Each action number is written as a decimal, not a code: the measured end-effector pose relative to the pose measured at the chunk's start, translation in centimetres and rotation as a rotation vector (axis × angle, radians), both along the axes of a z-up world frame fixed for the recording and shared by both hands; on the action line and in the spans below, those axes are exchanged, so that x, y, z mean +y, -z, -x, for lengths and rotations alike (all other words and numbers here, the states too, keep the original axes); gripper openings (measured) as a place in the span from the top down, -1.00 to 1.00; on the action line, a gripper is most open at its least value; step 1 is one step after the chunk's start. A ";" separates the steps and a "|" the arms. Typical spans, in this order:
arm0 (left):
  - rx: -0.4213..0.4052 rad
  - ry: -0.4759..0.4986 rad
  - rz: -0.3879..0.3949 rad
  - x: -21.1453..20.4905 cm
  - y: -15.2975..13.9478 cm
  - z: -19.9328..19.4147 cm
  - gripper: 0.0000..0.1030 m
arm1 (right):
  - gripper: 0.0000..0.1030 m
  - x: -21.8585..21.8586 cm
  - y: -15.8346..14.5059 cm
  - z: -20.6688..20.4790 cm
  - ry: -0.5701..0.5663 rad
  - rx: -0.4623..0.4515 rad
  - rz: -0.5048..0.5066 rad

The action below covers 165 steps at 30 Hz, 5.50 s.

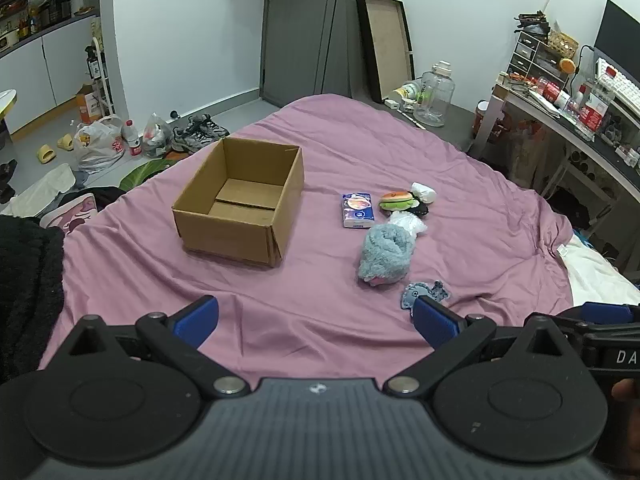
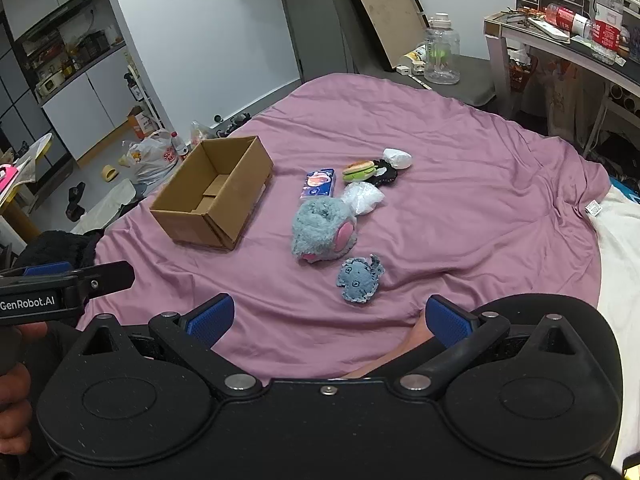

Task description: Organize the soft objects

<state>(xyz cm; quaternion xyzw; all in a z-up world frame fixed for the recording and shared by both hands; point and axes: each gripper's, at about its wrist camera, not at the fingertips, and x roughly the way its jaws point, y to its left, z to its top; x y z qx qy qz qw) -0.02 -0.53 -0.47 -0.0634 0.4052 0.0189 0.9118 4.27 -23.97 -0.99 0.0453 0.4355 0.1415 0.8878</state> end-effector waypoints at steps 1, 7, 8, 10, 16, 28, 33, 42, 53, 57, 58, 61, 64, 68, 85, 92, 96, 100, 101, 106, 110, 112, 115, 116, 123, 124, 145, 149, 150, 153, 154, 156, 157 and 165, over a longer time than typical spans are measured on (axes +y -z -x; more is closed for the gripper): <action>-0.001 0.003 0.000 0.0 0.0 0.0 -0.99 | -1.00 0.0 0.0 0.0 0.000 -0.001 0.001; -0.001 0.007 0.000 -0.1 -0.2 0.0 -0.99 | -1.00 0.1 -0.2 0.0 0.005 -0.004 0.001; 0.000 0.006 -0.001 -0.1 -0.2 0.0 -0.99 | -1.00 0.2 -0.4 0.1 0.005 -0.007 0.002; 0.001 0.003 0.000 -0.1 -0.2 0.0 -0.99 | -1.00 0.2 -0.5 0.1 0.005 -0.010 0.003; -0.006 0.007 0.005 -0.1 -0.3 0.1 -0.99 | -1.00 0.5 -0.6 0.3 0.006 -0.018 0.005; -0.018 0.000 0.001 0.3 -0.6 0.6 -0.99 | -1.00 0.5 -0.7 0.2 0.008 -0.018 0.003; -0.018 -0.005 0.006 0.7 -0.6 0.7 -0.99 | -1.00 0.5 -0.9 0.3 0.009 -0.028 0.005; -0.018 0.002 0.012 0.7 -0.7 0.8 -0.99 | -1.00 0.7 -0.8 0.5 0.012 -0.029 0.008; -0.015 0.011 0.015 0.5 -0.7 0.5 -0.99 | -1.00 0.7 -0.7 0.6 0.005 -0.031 0.006; -0.003 0.016 0.008 0.1 -0.3 0.1 -0.99 | -1.00 0.6 -0.2 0.2 0.004 -0.014 -0.008; 0.001 0.014 0.006 0.0 -0.2 -0.1 -0.99 | -1.00 0.6 -0.2 0.0 0.003 -0.010 -0.010; 0.004 0.007 0.010 0.0 0.2 -0.6 -0.99 | -1.00 0.4 0.1 -0.7 0.000 -0.002 -0.018; 0.011 0.006 0.005 -0.2 0.6 -1.2 -0.99 | -1.00 0.4 0.7 -1.7 0.000 0.007 -0.014; 0.025 -0.006 0.004 -0.4 1.2 -2.3 -0.99 | -1.00 0.0 1.7 -3.1 0.004 0.031 -0.031; 0.073 -0.035 0.015 -2.2 5.3 -8.2 -0.94 | -0.72 -1.8 7.3 -10.4 0.013 0.098 -0.163; 0.054 -0.070 0.051 -2.2 6.6 -11.6 -0.67 | -0.35 -1.8 10.9 -14.1 0.045 0.169 -0.273; 0.072 -0.084 0.080 -2.2 7.9 -13.3 -0.59 | -0.27 -1.3 12.5 -15.7 0.048 0.212 -0.322; 0.083 -0.089 0.109 -2.6 9.4 -14.9 -0.52 | 0.00 -1.2 13.8 -16.9 0.047 0.215 -0.355; 0.085 -0.088 0.118 -2.7 9.8 -15.3 -0.45 | 0.08 -1.3 14.3 -17.3 0.053 0.227 -0.371; 0.097 -0.091 0.179 -3.4 11.8 -17.6 -0.23 | 0.23 -1.5 15.7 -18.6 0.064 0.252 -0.410; 0.095 -0.077 0.219 -3.6 12.9 -19.1 -0.20 | 0.23 -1.2 16.8 -19.5 0.047 0.279 -0.428; 0.091 -0.065 0.262 -3.4 13.7 -19.6 -0.19 | 0.29 -1.1 17.5 -20.0 0.046 0.300 -0.424; 0.110 -0.052 0.272 -3.5 15.1 -20.6 -0.09 | 0.37 -0.7 18.4 -20.6 0.045 0.327 -0.426; 0.120 -0.051 0.282 -3.5 15.5 -20.9 -0.03 | 0.38 -0.6 18.5 -20.8 0.039 0.325 -0.428; 0.152 -0.079 0.360 -2.8 17.5 -21.8 0.15 | 0.51 -0.3 19.0 -21.4 0.049 0.330 -0.426; 0.158 -0.076 0.371 -2.8 17.6 -21.9 0.23 | 0.54 -0.4 19.1 -21.4 0.051 0.329 -0.427; 0.032 -0.069 0.433 -0.9 12.8 -17.8 0.57 | 0.64 1.7 12.6 -17.6 -0.016 0.139 -0.387; 0.002 -0.071 0.440 -0.3 11.1 -16.7 0.57 | 0.64 2.6 11.1 -17.1 -0.018 0.111 -0.391; -0.004 -0.072 0.440 -0.1 10.7 -16.4 0.57 | 0.64 2.8 10.7 -16.8 -0.018 0.101 -0.391; -0.031 -0.075 0.434 0.6 9.4 -15.6 0.57 | 0.64 3.7 9.6 -16.4 -0.025 0.072 -0.387; -0.040 -0.075 0.430 0.8 9.1 -15.3 0.57 | 0.64 4.0 9.3 -16.2 -0.026 0.066 -0.387; -0.054 -0.077 0.430 1.3 8.6 -14.9 0.57 | 0.64 4.5 9.0 -16.0 -0.030 0.058 -0.389; -0.057 -0.079 0.434 1.6 8.3 -14.7 0.57 | 0.64 4.7 8.9 -16.0 -0.031 0.058 -0.392; -0.070 -0.086 0.435 3.3 7.2 -14.3 0.57 | 0.64 6.8 7.8 -15.9 -0.033 0.031 -0.372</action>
